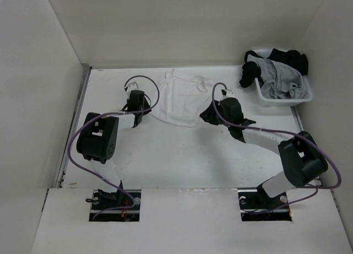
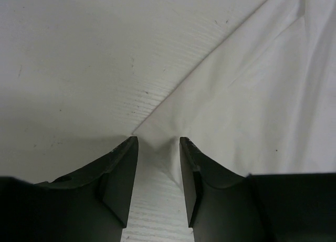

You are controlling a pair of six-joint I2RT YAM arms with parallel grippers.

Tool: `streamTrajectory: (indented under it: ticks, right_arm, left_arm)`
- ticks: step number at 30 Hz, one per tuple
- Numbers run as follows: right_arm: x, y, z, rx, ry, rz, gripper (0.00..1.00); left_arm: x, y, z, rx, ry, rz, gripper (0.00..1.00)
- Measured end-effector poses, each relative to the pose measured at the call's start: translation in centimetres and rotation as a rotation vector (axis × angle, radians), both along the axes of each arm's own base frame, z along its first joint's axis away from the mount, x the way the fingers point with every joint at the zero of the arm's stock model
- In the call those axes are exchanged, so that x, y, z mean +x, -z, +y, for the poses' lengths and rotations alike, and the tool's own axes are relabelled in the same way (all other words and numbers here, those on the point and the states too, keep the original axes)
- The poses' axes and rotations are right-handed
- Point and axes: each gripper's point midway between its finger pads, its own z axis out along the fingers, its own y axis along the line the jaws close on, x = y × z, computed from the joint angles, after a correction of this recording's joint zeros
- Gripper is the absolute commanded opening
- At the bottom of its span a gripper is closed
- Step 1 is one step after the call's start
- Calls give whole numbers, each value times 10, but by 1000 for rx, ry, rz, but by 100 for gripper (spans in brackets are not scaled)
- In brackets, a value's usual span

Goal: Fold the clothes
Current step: Flatten the tank top out

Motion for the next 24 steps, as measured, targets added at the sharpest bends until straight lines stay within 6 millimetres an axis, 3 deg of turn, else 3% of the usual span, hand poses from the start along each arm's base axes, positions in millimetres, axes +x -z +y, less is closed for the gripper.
streamTrajectory:
  ticks: [6,12,22,24]
  right_arm:
    - [6,29,-3,3,34,62,39]
    - [15,64,-16,-9,90,151,41]
    - [78,77,-18,55,191,183,41]
    - [89,76,-13,75,199,183,36]
  left_arm:
    - [7,1,-2,-15,-4,-3,10]
    - [8,1,-1,-38,-28,-6,5]
    - [3,-5,-6,-99,-58,-26,4]
    - [2,-8,-6,-107,-61,-31,4]
